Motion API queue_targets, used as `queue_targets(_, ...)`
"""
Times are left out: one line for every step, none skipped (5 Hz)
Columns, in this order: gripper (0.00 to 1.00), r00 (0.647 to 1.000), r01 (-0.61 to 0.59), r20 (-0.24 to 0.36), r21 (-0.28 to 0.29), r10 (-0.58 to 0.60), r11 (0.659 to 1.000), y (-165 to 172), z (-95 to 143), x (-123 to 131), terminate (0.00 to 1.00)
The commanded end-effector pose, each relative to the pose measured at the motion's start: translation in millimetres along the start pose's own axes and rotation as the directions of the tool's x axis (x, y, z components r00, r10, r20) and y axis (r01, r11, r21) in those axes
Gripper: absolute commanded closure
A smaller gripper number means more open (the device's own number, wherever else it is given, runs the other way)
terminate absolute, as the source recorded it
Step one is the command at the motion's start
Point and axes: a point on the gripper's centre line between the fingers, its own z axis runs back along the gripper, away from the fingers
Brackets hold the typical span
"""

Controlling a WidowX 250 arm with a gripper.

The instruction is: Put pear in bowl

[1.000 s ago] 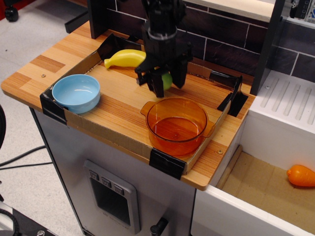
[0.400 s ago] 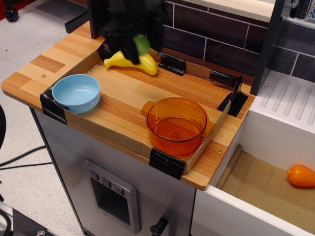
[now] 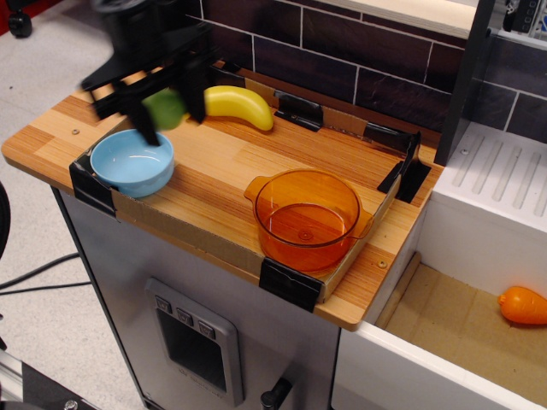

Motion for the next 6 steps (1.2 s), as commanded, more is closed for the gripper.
queue_targets(1.0, 0.997, 0.053, 0.053, 0.019, -0.054, 0.998, 30.0, -14.0, 18.4, 0.0)
queue_targets(1.0, 0.998, 0.013, 0.063, 0.027, -0.015, 1.0, 26.2, -22.1, 28.2, 0.0)
queue_targets(1.0, 0.997, -0.013, 0.076, 0.032, 0.011, 0.999, 22.7, -26.1, 35.2, 0.0)
queue_targets(1.0, 0.997, -0.033, 0.076, 0.035, 0.031, 0.999, 18.7, -25.6, 39.3, 0.0)
queue_targets(0.0, 0.998, -0.032, 0.064, 0.057, 0.028, 0.998, 16.5, -22.2, 38.1, 0.0)
queue_targets(0.0, 0.997, -0.032, 0.069, 0.051, 0.029, 0.998, 14.2, -17.5, 35.4, 0.0)
